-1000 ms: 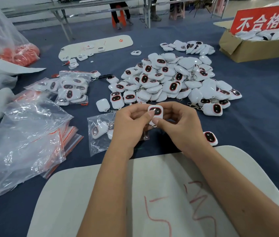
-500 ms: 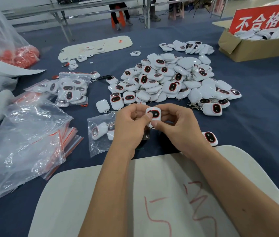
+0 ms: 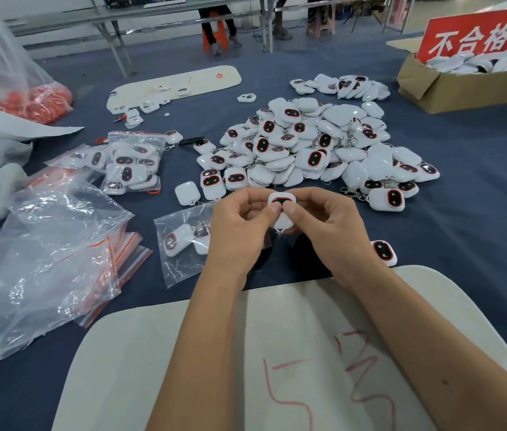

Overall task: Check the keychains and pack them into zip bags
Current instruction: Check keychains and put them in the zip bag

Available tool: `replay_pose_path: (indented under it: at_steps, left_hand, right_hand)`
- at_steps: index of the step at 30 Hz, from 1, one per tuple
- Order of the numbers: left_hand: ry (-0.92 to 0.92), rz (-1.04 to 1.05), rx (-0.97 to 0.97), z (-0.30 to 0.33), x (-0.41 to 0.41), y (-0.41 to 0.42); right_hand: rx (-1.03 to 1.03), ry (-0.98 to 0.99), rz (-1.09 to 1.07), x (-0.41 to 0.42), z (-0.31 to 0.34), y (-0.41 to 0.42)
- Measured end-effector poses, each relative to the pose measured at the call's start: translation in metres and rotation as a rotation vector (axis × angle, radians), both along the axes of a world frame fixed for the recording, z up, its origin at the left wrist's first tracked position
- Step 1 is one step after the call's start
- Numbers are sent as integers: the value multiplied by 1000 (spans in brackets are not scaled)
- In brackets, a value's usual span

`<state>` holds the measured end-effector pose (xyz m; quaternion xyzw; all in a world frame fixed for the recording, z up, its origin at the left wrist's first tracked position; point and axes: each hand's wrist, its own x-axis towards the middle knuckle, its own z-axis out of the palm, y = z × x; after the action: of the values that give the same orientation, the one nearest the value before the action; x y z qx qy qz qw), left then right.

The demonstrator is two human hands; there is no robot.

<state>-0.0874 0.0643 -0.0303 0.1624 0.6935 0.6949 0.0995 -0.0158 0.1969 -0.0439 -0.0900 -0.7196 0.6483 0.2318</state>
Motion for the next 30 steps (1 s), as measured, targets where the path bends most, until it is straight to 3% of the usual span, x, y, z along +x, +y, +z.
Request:
replay_pose_path:
  at_steps: [7,23,30]
  left_hand:
    - [39,-63,-4,1,1,-1]
    - [-62,-110,-30,-1,-4,-8]
    - [-56,-1,45,-4,-3,0]
  right_hand:
    - [25,-36,-28,0,1,2]
    - [46,-56,37,0,1,5]
    - [21,-61,75,-3,-3,5]
